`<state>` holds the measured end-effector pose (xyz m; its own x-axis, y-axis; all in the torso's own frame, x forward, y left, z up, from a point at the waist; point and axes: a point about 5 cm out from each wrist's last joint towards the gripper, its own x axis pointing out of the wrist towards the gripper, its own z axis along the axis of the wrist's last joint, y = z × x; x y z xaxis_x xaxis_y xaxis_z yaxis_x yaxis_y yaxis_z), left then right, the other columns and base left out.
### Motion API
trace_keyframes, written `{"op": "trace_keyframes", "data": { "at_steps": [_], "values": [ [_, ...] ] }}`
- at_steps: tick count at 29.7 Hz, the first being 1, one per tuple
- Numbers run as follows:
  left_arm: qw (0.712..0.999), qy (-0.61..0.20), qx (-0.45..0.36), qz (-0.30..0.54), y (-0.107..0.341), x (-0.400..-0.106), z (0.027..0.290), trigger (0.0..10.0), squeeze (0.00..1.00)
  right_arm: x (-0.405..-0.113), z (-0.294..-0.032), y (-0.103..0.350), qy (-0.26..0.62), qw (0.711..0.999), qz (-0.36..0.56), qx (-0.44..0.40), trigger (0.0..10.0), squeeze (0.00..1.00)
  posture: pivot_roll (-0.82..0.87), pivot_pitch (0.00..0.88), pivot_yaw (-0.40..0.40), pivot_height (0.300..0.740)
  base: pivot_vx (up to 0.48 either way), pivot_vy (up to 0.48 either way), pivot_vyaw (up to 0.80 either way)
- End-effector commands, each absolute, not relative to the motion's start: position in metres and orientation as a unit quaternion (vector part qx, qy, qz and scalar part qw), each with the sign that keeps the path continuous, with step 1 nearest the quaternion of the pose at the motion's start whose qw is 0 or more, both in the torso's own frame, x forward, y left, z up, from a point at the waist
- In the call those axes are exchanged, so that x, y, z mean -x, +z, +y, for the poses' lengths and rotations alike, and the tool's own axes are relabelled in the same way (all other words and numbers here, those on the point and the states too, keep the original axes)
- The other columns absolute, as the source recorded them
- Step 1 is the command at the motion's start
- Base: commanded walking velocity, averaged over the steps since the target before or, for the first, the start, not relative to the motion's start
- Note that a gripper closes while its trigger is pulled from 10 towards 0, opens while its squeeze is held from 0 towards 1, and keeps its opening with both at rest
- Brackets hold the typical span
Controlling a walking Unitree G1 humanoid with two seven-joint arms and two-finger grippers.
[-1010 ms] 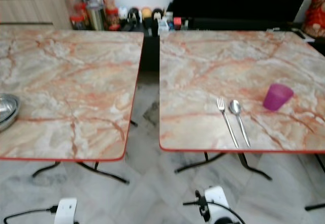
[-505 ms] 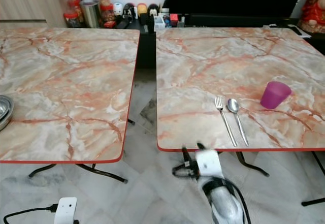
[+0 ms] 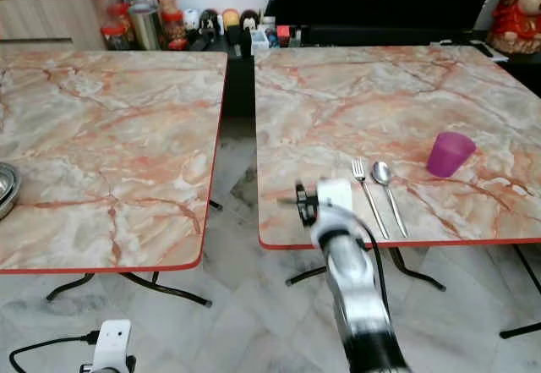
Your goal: Setting the table
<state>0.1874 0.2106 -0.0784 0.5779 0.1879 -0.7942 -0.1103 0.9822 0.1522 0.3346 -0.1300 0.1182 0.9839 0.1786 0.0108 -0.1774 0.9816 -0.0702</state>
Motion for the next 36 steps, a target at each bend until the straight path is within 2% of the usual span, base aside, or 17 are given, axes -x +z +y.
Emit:
{"op": "trace_keyframes", "data": {
  "at_steps": [1, 18, 33, 36],
  "values": [
    [0.884, 0.084, -0.045, 0.458, -0.08, -0.185, 0.212, 10.0, 0.0, -0.334, -0.128, 0.106, 0.086, 0.996, 0.023, 0.031, 10.0, 0.0, -0.1, 0.002, -0.017, 0.74, 0.0, -0.277, 0.0],
    [0.883, 0.086, -0.047, 0.458, -0.08, -0.184, 0.214, 10.0, 0.0, -0.352, -0.116, 0.119, 0.068, 0.997, 0.011, 0.021, 10.0, 0.0, -0.08, 0.0, -0.018, 0.74, 0.0, -0.326, 0.0],
    [0.882, 0.096, -0.038, 0.459, -0.081, -0.181, 0.215, 10.0, 0.0, -0.356, -0.116, 0.117, 0.068, 0.997, 0.013, 0.025, 10.0, 0.0, -0.08, 0.0, -0.029, 0.74, 0.0, 0.0, 0.0],
    [0.882, 0.097, -0.041, 0.459, -0.08, -0.182, 0.215, 10.0, 0.0, -0.356, -0.113, 0.117, 0.074, 0.997, 0.012, 0.024, 10.0, 0.0, -0.08, 0.0, -0.03, 0.74, 0.301, 0.0, 0.0]
  ]
}}
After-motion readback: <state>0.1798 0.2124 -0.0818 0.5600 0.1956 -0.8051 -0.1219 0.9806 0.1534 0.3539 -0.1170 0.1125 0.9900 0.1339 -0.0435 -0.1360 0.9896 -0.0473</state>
